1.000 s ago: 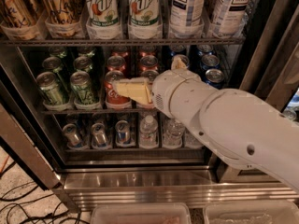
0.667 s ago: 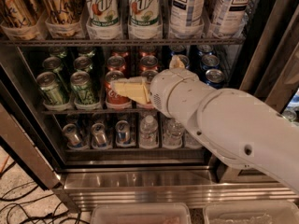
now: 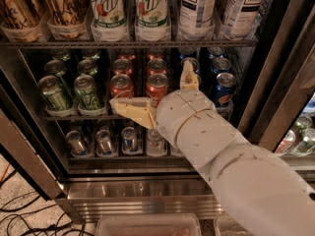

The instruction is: Pick 7up can from top shelf of fridge

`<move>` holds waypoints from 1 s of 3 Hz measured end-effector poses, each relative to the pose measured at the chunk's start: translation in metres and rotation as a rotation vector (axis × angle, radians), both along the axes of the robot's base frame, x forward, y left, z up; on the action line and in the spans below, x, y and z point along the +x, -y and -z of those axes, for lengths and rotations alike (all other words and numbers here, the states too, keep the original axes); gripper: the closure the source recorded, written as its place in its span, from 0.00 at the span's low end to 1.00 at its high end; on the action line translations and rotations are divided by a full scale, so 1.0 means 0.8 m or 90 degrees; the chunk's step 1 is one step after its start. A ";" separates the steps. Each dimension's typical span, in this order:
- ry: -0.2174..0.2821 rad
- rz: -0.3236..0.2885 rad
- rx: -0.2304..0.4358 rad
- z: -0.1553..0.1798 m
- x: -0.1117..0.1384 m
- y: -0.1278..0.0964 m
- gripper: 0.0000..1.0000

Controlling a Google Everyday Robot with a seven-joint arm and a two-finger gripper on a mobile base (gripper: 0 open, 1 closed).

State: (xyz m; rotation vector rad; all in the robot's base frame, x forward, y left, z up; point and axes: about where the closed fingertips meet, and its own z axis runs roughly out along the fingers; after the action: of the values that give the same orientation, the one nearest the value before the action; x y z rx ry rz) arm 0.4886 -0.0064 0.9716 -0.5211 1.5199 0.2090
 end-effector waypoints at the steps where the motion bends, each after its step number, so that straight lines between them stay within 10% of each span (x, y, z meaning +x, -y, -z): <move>1: 0.000 0.000 0.000 0.000 0.000 0.000 0.00; 3: -0.004 -0.057 0.025 -0.020 0.021 0.022 0.00</move>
Offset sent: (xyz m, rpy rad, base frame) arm 0.0254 -0.0273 0.0167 0.0273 0.0224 0.0720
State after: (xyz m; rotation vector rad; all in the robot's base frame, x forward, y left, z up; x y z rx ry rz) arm 0.5051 -0.0236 0.9876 -0.5580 1.4965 0.3105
